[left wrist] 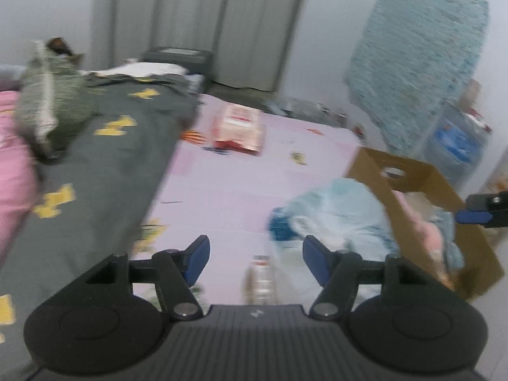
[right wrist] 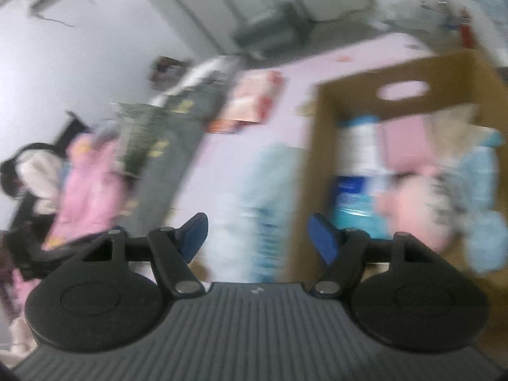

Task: Organize soft objects
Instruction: 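Move the right gripper to the gold package while the left gripper approaches the green cloth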

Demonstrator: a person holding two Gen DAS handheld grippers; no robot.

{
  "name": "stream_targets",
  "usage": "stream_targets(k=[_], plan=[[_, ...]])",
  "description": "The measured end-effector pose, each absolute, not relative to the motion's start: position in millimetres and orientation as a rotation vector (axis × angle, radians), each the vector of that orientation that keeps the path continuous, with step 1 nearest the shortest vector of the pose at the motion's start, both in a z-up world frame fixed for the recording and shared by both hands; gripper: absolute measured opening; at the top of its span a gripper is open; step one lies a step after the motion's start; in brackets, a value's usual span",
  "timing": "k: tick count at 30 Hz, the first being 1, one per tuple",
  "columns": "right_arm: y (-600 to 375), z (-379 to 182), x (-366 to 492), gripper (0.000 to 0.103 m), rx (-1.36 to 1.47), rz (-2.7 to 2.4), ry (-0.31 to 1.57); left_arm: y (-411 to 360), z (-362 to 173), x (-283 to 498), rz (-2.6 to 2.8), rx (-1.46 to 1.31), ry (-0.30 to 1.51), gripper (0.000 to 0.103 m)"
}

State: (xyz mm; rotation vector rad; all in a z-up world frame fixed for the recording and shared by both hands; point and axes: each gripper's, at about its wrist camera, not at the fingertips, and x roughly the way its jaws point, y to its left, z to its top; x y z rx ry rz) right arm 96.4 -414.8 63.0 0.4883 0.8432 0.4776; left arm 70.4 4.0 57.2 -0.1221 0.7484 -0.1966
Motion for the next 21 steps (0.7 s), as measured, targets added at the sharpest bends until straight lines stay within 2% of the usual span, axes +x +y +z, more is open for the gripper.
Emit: stream_targets(k=[6, 12, 17, 21], plan=[[-328, 50, 126, 0.071, 0.526, 0.650, 0.900, 22, 39, 56, -0.104, -0.069, 0.759, 0.066], [-249, 14, 141, 0.071, 0.576, 0.727, 1.005, 18, 2, 47, -0.079, 0.007, 0.785, 0.065], [-200, -20, 140, 0.066, 0.461, 0.630, 1.070, 12, -28, 49, -0.082, 0.067, 0.801, 0.060], [-181, -38, 145, 0.063, 0.369, 0.537, 1.096, 8, -37, 55, -0.079, 0.110, 0.784, 0.060]])
